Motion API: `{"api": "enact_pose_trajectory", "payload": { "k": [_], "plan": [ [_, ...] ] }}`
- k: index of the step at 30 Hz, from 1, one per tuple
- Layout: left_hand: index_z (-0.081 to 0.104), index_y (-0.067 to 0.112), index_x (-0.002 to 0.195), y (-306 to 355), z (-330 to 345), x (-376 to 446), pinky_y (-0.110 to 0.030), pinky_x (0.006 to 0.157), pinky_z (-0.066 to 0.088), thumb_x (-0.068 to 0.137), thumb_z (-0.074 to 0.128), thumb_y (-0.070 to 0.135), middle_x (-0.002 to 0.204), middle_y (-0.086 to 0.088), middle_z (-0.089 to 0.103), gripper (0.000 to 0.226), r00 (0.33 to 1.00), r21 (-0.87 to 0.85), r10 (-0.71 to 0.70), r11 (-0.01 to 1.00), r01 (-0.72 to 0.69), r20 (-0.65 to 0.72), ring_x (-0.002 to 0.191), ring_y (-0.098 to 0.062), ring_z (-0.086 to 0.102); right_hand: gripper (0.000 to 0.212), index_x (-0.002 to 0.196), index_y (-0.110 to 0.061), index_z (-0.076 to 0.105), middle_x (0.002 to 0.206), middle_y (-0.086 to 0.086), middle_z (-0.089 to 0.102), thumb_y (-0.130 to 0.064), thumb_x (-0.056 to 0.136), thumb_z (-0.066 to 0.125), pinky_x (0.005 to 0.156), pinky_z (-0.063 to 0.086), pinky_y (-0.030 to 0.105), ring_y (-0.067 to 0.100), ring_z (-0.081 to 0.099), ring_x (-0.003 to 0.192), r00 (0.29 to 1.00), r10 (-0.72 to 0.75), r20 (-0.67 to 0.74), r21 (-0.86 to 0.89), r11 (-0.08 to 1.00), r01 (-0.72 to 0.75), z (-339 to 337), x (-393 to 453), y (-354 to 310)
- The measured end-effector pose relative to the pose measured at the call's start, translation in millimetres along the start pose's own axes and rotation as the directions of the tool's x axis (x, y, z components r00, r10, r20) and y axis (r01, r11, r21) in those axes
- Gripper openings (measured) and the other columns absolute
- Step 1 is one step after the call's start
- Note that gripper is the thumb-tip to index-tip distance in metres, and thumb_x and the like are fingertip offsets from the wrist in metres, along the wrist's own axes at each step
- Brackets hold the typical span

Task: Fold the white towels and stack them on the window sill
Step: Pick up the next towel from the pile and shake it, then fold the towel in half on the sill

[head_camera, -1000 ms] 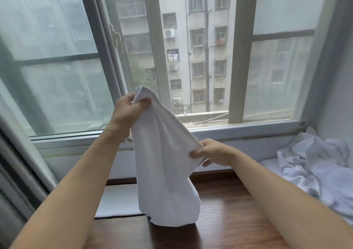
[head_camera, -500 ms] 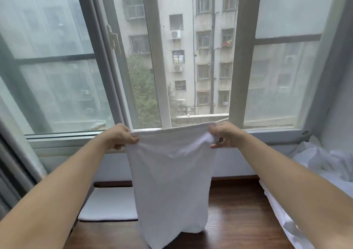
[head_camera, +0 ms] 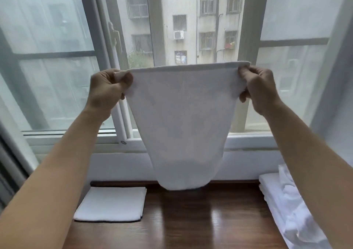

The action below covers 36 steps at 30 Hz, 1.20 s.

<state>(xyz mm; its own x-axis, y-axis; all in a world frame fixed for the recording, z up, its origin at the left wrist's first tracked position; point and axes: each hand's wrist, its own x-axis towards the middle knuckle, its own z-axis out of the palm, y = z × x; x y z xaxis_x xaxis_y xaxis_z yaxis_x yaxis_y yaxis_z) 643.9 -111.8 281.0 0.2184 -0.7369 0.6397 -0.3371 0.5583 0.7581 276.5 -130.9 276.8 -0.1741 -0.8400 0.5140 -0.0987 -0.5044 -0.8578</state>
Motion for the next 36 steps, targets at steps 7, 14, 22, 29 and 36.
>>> {"api": "enact_pose_trajectory", "payload": {
  "k": [7,14,22,29,36],
  "plan": [
    [0.076,0.006,0.083,-27.6,-38.7,-66.8,-0.023,0.060,0.047,0.072,0.080,0.046,0.075,-0.007,0.064,0.042,0.853,0.125,-0.244,0.970,0.210,0.462,0.067,-0.014,0.058,0.034,0.085,0.000,0.077,0.062,0.013,0.058,-0.021,0.105,0.060,0.037,0.036,0.024,0.020,0.046,0.044,0.869,0.387,0.309,-0.333,0.900,-0.282,-45.5,-58.2,17.6],
    [0.068,0.007,0.084,-150.5,-7.4,-100.9,-0.026,0.050,0.035,0.079,0.076,0.038,0.071,-0.009,0.047,0.033,0.477,0.417,-0.631,0.770,0.484,0.612,0.059,-0.019,0.042,0.032,0.089,-0.002,0.068,0.061,0.005,0.046,-0.027,0.107,0.059,0.045,0.044,0.028,0.017,0.045,0.051,0.643,0.736,0.211,-0.582,0.623,-0.522,-34.4,-109.5,134.9],
    [0.056,0.012,0.085,-308.9,60.4,-206.5,-0.031,0.052,0.040,0.095,0.049,0.019,0.079,-0.011,0.044,0.014,0.139,0.770,-0.843,0.533,0.351,0.520,0.064,-0.024,0.044,0.033,0.070,-0.012,0.046,0.069,0.002,0.036,-0.021,0.100,0.058,0.055,0.026,0.027,0.018,0.035,0.064,0.543,0.830,0.126,-0.707,0.459,-0.538,-14.8,-220.0,300.3],
    [0.059,0.005,0.078,-379.6,104.4,-233.4,-0.037,0.056,0.040,0.092,0.062,0.030,0.071,-0.005,0.058,0.029,0.520,0.666,-0.812,0.544,0.511,0.264,0.064,-0.021,0.051,0.032,0.074,-0.004,0.056,0.067,0.007,0.049,-0.021,0.101,0.057,0.061,0.035,0.034,0.015,0.046,0.063,0.584,0.812,0.011,-0.604,0.470,-0.643,-8.3,-205.0,400.1],
    [0.058,0.010,0.078,-437.7,135.0,-224.9,-0.034,0.062,0.039,0.100,0.061,0.035,0.074,-0.008,0.058,0.033,0.540,0.546,-0.841,0.440,0.713,-0.027,0.071,-0.025,0.054,0.029,0.109,-0.006,0.073,0.104,0.012,0.074,-0.031,0.106,0.058,0.093,0.056,0.046,0.031,0.069,0.102,0.484,0.869,-0.100,-0.461,0.390,-0.797,17.7,-146.3,484.3]
  ]
}}
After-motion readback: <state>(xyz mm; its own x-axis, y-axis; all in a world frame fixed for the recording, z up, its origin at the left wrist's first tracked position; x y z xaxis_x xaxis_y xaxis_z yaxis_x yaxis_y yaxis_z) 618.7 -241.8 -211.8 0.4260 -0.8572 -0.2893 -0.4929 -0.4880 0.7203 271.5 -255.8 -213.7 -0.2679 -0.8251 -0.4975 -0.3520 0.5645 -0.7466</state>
